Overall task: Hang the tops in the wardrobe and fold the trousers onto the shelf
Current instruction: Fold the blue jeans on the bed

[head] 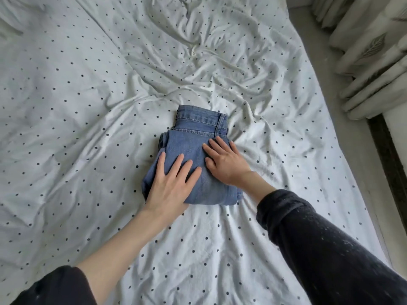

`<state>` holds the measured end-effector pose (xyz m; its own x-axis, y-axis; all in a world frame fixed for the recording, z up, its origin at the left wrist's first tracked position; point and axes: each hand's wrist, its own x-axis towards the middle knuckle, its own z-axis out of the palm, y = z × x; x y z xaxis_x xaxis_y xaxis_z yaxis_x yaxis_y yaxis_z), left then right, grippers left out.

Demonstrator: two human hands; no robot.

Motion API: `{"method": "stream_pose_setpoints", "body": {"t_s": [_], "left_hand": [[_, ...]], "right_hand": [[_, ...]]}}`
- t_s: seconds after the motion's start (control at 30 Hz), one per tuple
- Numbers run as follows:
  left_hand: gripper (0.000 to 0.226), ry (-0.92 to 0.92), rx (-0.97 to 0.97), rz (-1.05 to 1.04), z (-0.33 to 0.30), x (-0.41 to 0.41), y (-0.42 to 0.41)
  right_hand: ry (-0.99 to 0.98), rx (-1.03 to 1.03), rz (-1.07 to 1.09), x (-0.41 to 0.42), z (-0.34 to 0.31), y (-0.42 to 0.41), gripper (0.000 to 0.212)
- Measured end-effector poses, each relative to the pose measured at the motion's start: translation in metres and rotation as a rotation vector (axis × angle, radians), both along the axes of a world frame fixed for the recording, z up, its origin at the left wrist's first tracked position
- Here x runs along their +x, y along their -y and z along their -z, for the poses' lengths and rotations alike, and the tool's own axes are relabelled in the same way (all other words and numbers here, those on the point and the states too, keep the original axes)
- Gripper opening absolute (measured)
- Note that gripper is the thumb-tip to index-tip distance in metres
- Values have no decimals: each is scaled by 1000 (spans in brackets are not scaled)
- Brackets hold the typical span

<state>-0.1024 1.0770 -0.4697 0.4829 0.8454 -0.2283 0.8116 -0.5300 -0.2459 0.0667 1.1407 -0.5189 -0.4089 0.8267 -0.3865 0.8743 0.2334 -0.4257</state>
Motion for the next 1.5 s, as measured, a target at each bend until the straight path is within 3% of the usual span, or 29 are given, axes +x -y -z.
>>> {"method": "stream_pose_setpoints", "body": {"t_s": [0.17, 0.37, 0.53, 0.6, 0.7, 0.8, 0.87, 0.97, 1.03, 1.13, 1.23, 1.33, 1.43, 1.5], "left_hand": [[82, 112, -119, -8, -36, -3, -30], [63, 278, -271, -234, -104, 11, -97], [56, 410, -115, -307, -116, 20, -138], [55, 444, -93, -339, -114, 19, -149], [50, 607, -58, -469, -101, 6, -174], [49, 763, 25, -571, -84, -8, -200], [47, 695, 163, -501, -68, -14, -212], [46, 437, 264, -319, -38, -20, -217], [54, 382, 128, -271, -19, -15, -215], [74, 343, -61, -360, 13, -4, -219], [71, 313, -116, -379, 40, 0, -222], [64, 304, -182, -428, 57, -5, -221], [68, 327, -240, -464, 69, -11, -215], [78, 289, -283, -480, 76, -11, -219]], "right_hand": [[-148, -260, 41, 15, -42, -27, 48], [-534, -212, 297, 49, -104, -35, 36], [-693, -320, 424, 65, -95, -49, 82], [-753, -332, 466, 68, -87, -57, 90], [-875, -345, 569, 67, -77, -76, 83], [-969, -274, 644, 57, -66, -100, 59], [-991, -215, 724, 45, -60, -118, 50], [-919, -151, 823, 32, -50, -143, 48], [-829, -158, 837, 26, -40, -158, 53], [-679, -190, 825, 16, -15, -178, 59], [-577, -236, 829, 7, 8, -183, 71], [-302, -3, 726, -7, 21, -176, 81], [-85, 330, 476, -27, 30, -156, 60], [-20, 348, 434, -31, 41, -154, 55]]}}
